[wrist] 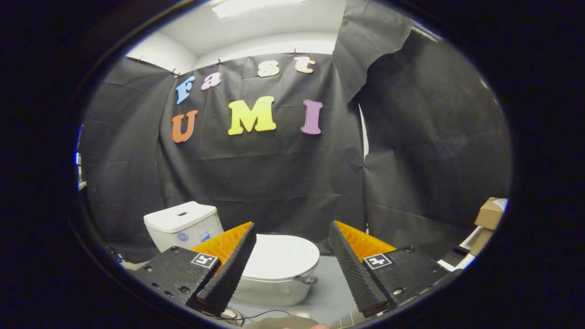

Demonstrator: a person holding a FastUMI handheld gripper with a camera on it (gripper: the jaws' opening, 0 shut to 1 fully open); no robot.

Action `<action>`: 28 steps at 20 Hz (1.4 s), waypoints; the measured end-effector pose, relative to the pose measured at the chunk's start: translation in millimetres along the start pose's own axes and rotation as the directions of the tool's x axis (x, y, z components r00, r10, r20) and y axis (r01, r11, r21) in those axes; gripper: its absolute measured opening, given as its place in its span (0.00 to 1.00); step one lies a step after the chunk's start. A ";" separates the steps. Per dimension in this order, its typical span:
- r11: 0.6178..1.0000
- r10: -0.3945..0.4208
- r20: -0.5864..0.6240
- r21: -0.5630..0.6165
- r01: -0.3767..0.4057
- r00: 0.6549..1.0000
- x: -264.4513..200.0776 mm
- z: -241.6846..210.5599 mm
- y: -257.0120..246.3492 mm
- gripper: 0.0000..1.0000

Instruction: Open the toilet lid.

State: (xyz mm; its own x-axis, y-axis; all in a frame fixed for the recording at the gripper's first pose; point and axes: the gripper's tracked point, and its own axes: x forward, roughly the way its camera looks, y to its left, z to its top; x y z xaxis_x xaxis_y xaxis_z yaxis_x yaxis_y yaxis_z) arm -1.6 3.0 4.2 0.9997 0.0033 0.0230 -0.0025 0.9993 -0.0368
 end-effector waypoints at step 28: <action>0.943 0.154 -0.530 0.331 0.036 0.834 98.2 -126.4 -6.9 0.99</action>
State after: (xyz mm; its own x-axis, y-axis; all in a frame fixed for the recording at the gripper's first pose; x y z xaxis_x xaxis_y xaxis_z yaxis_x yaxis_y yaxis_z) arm 99.5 -8.2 -119.5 0.8458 0.1375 -0.5155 0.0256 0.9547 0.2966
